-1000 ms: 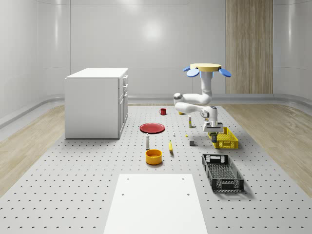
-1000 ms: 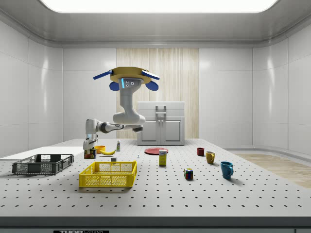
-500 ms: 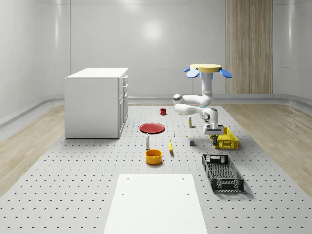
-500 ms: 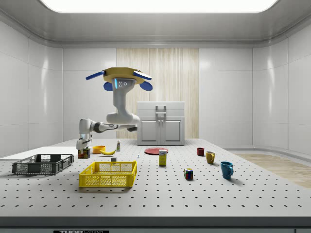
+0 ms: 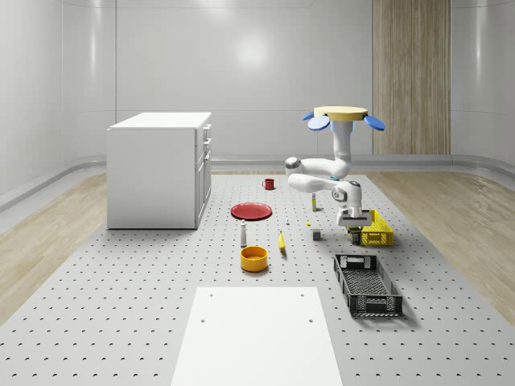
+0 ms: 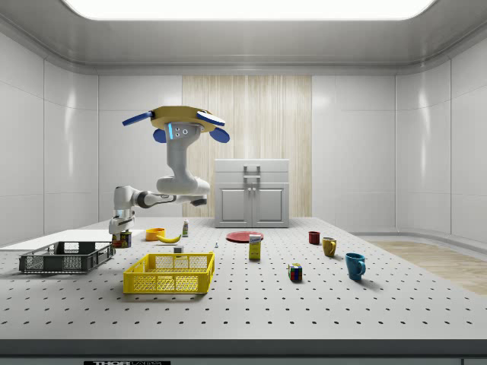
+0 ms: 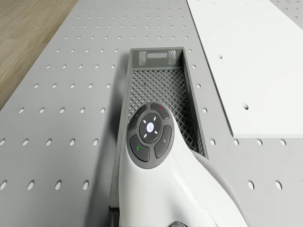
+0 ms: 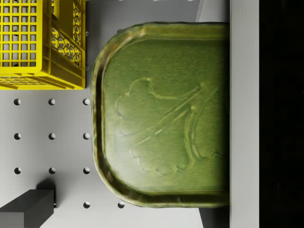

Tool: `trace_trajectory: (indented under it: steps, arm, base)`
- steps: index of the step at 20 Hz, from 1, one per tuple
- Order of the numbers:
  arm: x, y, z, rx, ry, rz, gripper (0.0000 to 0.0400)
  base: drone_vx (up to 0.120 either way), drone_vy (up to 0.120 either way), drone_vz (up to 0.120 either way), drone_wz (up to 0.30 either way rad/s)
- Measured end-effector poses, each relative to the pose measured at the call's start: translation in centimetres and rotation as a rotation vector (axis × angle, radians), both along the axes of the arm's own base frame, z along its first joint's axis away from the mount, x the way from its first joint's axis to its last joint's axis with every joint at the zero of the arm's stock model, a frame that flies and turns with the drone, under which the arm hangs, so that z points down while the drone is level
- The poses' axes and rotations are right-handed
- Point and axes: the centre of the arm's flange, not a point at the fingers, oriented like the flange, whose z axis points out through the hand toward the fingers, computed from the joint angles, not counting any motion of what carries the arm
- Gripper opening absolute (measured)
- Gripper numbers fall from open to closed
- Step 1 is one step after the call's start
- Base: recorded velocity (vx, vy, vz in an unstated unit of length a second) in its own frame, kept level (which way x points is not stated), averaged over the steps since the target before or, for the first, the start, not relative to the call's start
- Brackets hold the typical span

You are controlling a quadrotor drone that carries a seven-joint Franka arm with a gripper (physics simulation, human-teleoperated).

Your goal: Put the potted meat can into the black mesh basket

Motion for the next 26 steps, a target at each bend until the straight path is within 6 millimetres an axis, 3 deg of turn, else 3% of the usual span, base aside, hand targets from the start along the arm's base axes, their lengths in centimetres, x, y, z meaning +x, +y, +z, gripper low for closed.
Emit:
trace_trajectory:
  steps: [26]
  arm:
    - [0.0, 0.0, 0.0, 0.0, 0.0, 0.0, 0.0282]
  base:
    - [0.12, 0.0, 0.0, 0.0]
